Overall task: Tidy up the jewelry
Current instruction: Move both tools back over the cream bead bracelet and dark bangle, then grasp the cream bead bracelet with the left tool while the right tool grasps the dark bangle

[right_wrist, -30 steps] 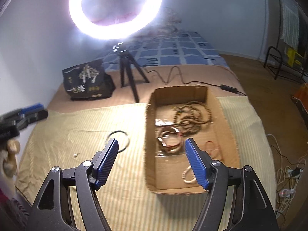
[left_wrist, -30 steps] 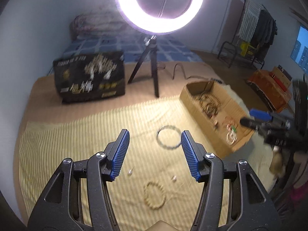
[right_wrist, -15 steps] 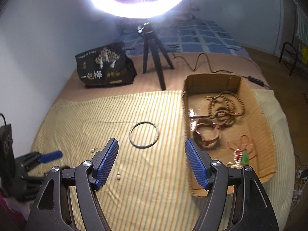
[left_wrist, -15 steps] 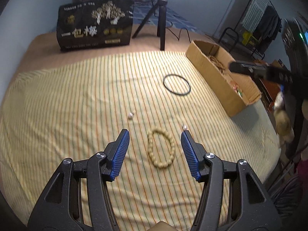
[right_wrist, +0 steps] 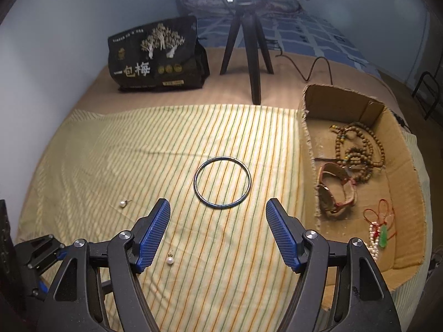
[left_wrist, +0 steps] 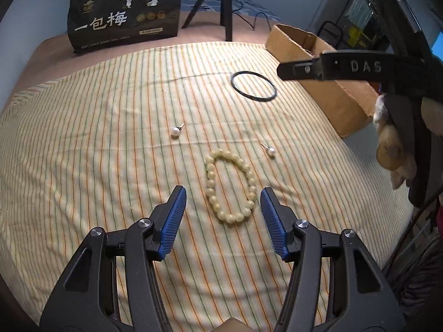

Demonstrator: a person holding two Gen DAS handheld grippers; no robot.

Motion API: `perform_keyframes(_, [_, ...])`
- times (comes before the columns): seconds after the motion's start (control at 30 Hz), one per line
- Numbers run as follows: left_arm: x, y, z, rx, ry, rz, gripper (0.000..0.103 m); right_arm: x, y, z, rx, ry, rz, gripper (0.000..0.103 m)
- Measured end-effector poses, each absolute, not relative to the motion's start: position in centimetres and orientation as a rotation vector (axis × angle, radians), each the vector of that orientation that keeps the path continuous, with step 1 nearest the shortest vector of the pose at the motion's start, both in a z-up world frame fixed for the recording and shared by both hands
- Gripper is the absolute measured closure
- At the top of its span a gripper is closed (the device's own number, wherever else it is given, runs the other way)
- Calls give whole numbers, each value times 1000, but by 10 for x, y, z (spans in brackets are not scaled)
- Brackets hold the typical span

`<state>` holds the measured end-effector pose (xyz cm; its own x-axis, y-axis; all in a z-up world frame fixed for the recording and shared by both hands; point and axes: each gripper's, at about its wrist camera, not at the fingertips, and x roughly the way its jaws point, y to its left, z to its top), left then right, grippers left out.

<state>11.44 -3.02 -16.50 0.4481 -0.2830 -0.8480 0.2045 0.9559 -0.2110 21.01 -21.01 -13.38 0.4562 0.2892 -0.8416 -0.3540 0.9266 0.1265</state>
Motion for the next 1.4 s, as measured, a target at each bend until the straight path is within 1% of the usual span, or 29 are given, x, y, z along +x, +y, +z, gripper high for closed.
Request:
perform_keyframes(0.23, [126,-31,-178,-62,1079,-271,46,221,-194,-151,-83,1060,406,32])
perform_keyframes(0.27, [127,-31,-179,-61,1081,-268,51,223,-191,-153,-88,1064,405,32])
perform_keyframes(0.33, [129,-32,-183,-40,1088,-258,58,226,-186,-158,-106,1068,393,32])
perform_keyframes(0.5, [132,-34,-187,-19,1077,-252,68,236,-184,-167,-112,1087,375,32])
perform_keyframes(0.57, [135,-31,-188,-25,1071,-236,79,241,-184,-172,-110,1104,363,32])
perform_keyframes(0.63, [138,-27,-190,-37,1073,-221,85,244,-184,-176,-106,1118,352,32])
perform_keyframes(0.73, [139,-24,-191,-38,1071,-219,89,251,-184,-182,-105,1133,330,32])
perform_keyframes(0.93, [138,-25,-192,-24,1065,-220,91,261,-182,-191,-92,1157,317,31])
perform_keyframes(1.07, [140,-22,-192,-54,1078,-218,95,264,-180,-194,-89,1161,321,24])
perform_keyframes(1.13, [143,-19,-192,-72,1084,-220,96,265,-177,-196,-108,1160,320,23])
perform_keyframes(1.3, [144,-16,-192,-87,1087,-221,97,264,-176,-195,-127,1157,333,24])
perform_keyframes(1.33, [144,-16,-192,-90,1088,-221,97,265,-176,-195,-128,1155,333,26])
perform_keyframes(1.37, [144,-15,-192,-99,1090,-222,97,265,-176,-194,-132,1151,330,31])
perform_keyframes(1.4, [145,-13,-192,-106,1092,-222,98,265,-177,-194,-129,1152,333,31])
